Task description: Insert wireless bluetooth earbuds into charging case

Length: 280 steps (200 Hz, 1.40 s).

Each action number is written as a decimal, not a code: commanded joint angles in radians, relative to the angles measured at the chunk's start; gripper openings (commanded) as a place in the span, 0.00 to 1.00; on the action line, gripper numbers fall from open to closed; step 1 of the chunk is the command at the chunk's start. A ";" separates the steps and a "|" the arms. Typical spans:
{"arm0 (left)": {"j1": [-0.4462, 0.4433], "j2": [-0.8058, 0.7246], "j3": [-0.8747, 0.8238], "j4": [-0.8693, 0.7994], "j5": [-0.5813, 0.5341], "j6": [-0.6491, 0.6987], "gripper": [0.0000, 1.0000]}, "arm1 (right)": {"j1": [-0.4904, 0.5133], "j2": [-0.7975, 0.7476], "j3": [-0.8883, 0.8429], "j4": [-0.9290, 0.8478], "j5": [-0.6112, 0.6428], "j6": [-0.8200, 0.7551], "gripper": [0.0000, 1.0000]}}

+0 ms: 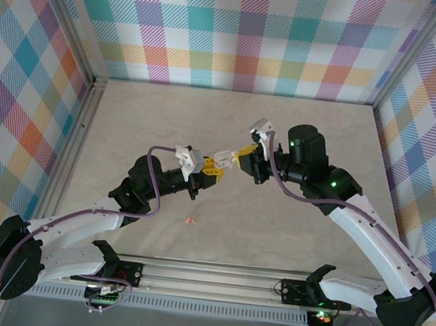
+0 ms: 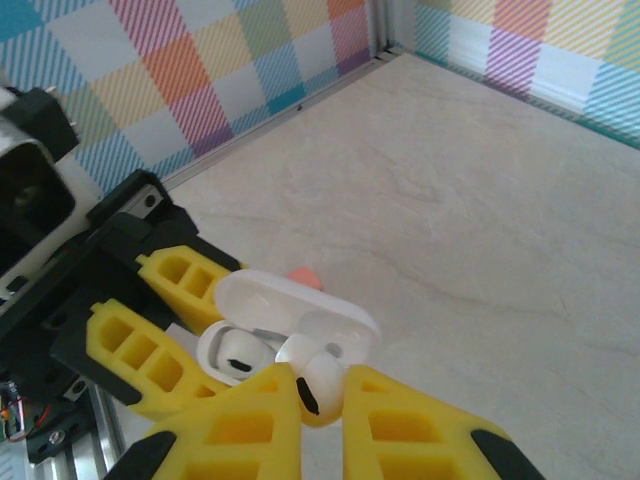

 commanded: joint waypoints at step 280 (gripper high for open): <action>-0.010 -0.004 0.046 0.011 0.066 -0.024 0.00 | 0.107 0.009 -0.047 -0.019 0.168 -0.314 0.11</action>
